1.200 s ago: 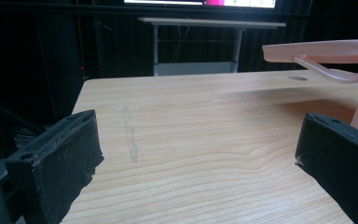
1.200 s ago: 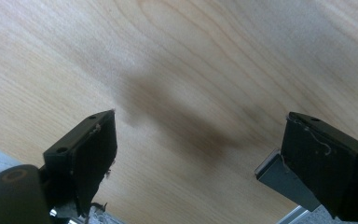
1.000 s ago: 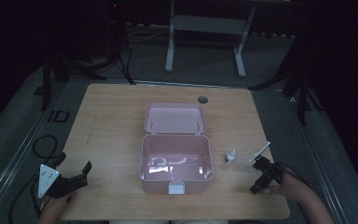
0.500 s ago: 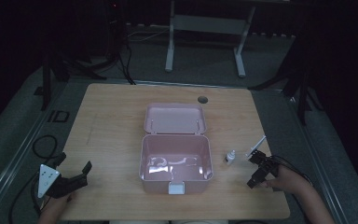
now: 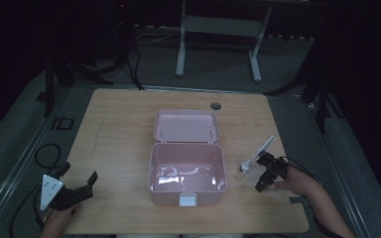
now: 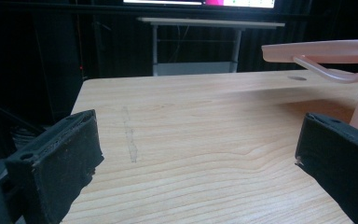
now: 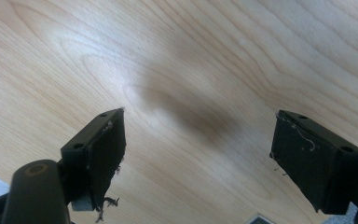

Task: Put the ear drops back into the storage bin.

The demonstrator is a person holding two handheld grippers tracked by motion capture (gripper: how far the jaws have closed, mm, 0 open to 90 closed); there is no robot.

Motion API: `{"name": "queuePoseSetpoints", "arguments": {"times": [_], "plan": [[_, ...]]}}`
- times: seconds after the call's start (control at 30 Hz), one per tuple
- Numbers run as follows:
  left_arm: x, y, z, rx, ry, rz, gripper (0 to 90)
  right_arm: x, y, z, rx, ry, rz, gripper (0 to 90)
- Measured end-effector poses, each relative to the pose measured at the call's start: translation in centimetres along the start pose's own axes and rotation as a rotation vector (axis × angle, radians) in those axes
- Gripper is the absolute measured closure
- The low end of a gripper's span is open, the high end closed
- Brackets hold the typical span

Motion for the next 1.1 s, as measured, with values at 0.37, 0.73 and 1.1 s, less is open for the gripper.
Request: {"name": "queuePoseSetpoints", "arguments": {"times": [0.37,0.73,1.1], "plan": [[0.0,0.0,0.0,0.001,0.002,-0.001,0.4,-3.0,-0.1,0.5,0.008,0.014,-0.015,17.5],[0.0,0.0,0.0,0.003,0.001,-0.001,0.4,-6.0,-0.8,1.2,0.015,0.041,-0.027,23.1],[0.0,0.0,0.0,0.004,-0.002,-0.001,0.4,-7.3,-1.5,1.3,0.017,0.059,0.015,43.3]]}}
Point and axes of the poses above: each handheld gripper's, and its own axes: y roughly backward along the jaws, x roughly out of its underside, z roughly to its left, the point moved 6 cm from there along -y, roughly forward along the jaws, and after that the axes turned 11 degrees about -z, right-handed, at the moved point
